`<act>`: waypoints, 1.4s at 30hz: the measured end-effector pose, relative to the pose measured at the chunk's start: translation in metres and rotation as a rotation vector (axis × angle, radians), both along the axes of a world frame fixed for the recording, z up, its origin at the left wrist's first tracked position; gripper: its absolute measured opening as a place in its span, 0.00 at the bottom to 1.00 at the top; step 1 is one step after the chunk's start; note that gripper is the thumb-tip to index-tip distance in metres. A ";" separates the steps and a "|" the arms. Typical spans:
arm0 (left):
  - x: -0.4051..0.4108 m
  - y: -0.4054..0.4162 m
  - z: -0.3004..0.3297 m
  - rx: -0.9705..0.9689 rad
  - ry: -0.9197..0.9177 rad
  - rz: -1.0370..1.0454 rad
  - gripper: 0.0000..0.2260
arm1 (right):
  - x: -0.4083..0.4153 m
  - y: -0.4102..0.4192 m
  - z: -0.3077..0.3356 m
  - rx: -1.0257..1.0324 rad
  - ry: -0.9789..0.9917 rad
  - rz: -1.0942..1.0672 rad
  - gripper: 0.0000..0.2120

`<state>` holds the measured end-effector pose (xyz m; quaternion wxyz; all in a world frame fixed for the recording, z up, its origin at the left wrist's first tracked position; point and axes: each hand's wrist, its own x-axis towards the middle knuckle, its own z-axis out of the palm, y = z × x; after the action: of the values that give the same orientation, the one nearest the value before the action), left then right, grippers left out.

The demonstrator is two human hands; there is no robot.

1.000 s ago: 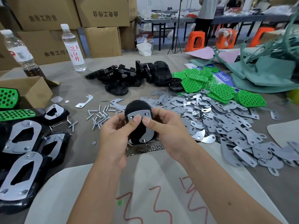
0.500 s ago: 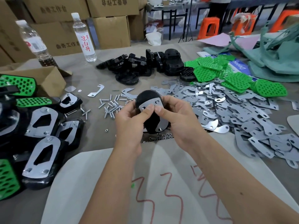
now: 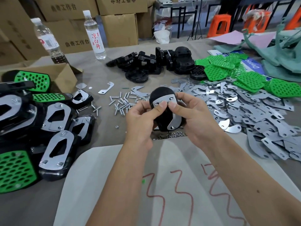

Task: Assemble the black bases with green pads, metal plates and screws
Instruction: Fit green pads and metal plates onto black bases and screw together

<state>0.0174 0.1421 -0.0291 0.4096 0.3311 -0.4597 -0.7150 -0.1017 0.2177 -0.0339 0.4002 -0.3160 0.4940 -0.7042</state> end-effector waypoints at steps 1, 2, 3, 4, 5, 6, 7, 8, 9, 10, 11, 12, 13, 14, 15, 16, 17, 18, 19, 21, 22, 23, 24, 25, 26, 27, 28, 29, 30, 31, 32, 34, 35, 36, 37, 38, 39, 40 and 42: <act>0.000 0.000 0.000 0.016 0.008 0.000 0.12 | 0.000 0.000 0.000 -0.005 0.008 -0.012 0.10; 0.000 0.000 -0.001 0.001 0.003 0.011 0.12 | 0.001 -0.001 0.000 -0.011 0.014 -0.026 0.09; 0.000 -0.001 -0.001 -0.043 -0.019 0.024 0.10 | 0.001 -0.001 0.000 -0.019 0.019 -0.038 0.09; 0.001 -0.003 0.000 -0.107 -0.048 0.035 0.08 | 0.001 -0.002 0.001 -0.028 0.018 -0.048 0.09; 0.002 -0.005 0.000 -0.160 -0.066 0.038 0.07 | 0.000 -0.002 0.002 -0.037 0.008 -0.064 0.10; 0.005 -0.009 0.000 -0.192 -0.075 0.046 0.07 | -0.003 -0.001 0.004 -0.044 -0.010 -0.096 0.10; 0.008 -0.012 0.001 -0.195 -0.080 0.068 0.08 | -0.009 0.000 0.005 -0.046 -0.035 -0.148 0.10; 0.012 -0.018 -0.001 -0.209 -0.108 0.106 0.07 | -0.015 0.001 0.007 -0.043 -0.069 -0.212 0.10; 0.016 -0.023 -0.002 -0.258 -0.179 0.155 0.07 | -0.022 0.003 0.008 -0.040 -0.097 -0.270 0.09; 0.020 -0.027 -0.004 -0.343 -0.282 0.190 0.07 | -0.028 0.004 0.008 -0.038 -0.105 -0.311 0.08; 0.023 -0.029 -0.007 -0.440 -0.382 0.186 0.07 | -0.032 0.006 0.008 -0.038 -0.093 -0.336 0.07; 0.024 -0.029 -0.008 -0.540 -0.469 0.139 0.07 | -0.034 0.006 0.007 -0.038 -0.073 -0.348 0.06; 0.024 -0.028 -0.010 -0.644 -0.562 0.059 0.08 | -0.033 0.006 0.006 -0.043 -0.057 -0.355 0.06; 0.023 -0.026 -0.012 -0.762 -0.670 -0.034 0.10 | -0.033 0.006 0.006 -0.051 -0.045 -0.363 0.05; 0.021 -0.023 -0.014 -0.880 -0.793 -0.116 0.11 | -0.032 0.005 0.006 -0.056 -0.037 -0.377 0.05; 0.019 -0.021 -0.016 -0.971 -0.900 -0.169 0.11 | -0.031 0.004 0.006 -0.057 -0.029 -0.398 0.05; 0.016 -0.019 -0.016 -1.019 -0.963 -0.186 0.10 | -0.031 0.004 0.006 -0.052 -0.021 -0.422 0.04; 0.014 -0.019 -0.016 -1.041 -0.992 -0.185 0.08 | -0.032 0.003 0.005 -0.039 -0.019 -0.446 0.04; 0.013 -0.020 -0.016 -1.055 -1.008 -0.179 0.06 | -0.032 0.003 0.005 -0.021 -0.032 -0.464 0.03; 0.011 -0.019 -0.016 -1.068 -1.039 -0.182 0.06 | -0.031 0.002 0.005 0.009 -0.115 -0.467 0.05; 0.011 -0.019 -0.016 -1.074 -1.052 -0.179 0.06 | -0.031 0.002 0.005 0.017 -0.170 -0.455 0.06; 0.010 -0.018 -0.016 -1.083 -1.059 -0.167 0.05 | -0.031 0.002 0.005 0.023 -0.214 -0.439 0.08; 0.009 -0.017 -0.016 -1.088 -1.065 -0.149 0.05 | -0.031 0.002 0.006 0.036 -0.242 -0.424 0.10; 0.009 -0.016 -0.016 -1.090 -1.061 -0.130 0.05 | -0.030 0.002 0.007 0.056 -0.259 -0.410 0.12; 0.009 -0.016 -0.016 -1.092 -1.047 -0.107 0.05 | -0.030 0.002 0.007 0.079 -0.272 -0.396 0.12; 0.010 -0.017 -0.016 -1.093 -1.027 -0.079 0.05 | -0.030 0.002 0.007 0.094 -0.284 -0.380 0.11; 0.011 -0.018 -0.015 -1.092 -1.007 -0.046 0.06 | -0.030 0.003 0.007 0.101 -0.287 -0.361 0.09; 0.012 -0.020 -0.013 -1.092 -0.990 -0.004 0.06 | -0.030 0.004 0.007 0.107 -0.276 -0.346 0.08; 0.013 -0.022 -0.012 -1.085 -0.972 0.050 0.07 | -0.029 0.004 0.007 0.115 -0.246 -0.338 0.08; 0.015 -0.024 -0.012 -1.059 -0.944 0.111 0.07 | -0.028 0.004 0.008 0.124 -0.198 -0.339 0.07; 0.017 -0.026 -0.011 -1.004 -0.894 0.173 0.07 | -0.027 0.003 0.008 0.128 -0.143 -0.347 0.07; 0.019 -0.029 -0.010 -0.771 -0.666 0.242 0.08 | -0.024 0.001 0.007 0.117 -0.072 -0.362 0.08; 0.017 -0.027 -0.009 -0.613 -0.505 0.224 0.08 | -0.022 0.000 0.007 0.114 -0.060 -0.359 0.08; 0.015 -0.023 -0.007 -0.463 -0.369 0.175 0.08 | -0.019 -0.001 0.006 0.113 -0.050 -0.346 0.08; 0.011 -0.018 -0.004 -0.354 -0.268 0.110 0.07 | -0.017 -0.002 0.005 0.114 -0.032 -0.323 0.08; 0.007 -0.012 -0.004 -0.293 -0.209 0.047 0.07 | -0.014 -0.003 0.004 0.110 0.002 -0.289 0.09; 0.003 -0.008 -0.004 -0.261 -0.179 -0.006 0.07 | -0.012 -0.003 0.002 0.102 0.047 -0.251 0.09; 0.001 -0.004 -0.004 -0.244 -0.171 -0.043 0.06 | -0.010 -0.003 0.001 0.096 0.095 -0.216 0.09; -0.001 -0.002 -0.007 -0.235 -0.203 -0.059 0.06 | -0.006 -0.004 -0.001 0.093 0.167 -0.166 0.10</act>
<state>0.0165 0.1401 -0.0360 0.3756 0.3377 -0.5889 -0.6309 -0.1076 0.2137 -0.0345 0.3121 -0.3126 0.5824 -0.6824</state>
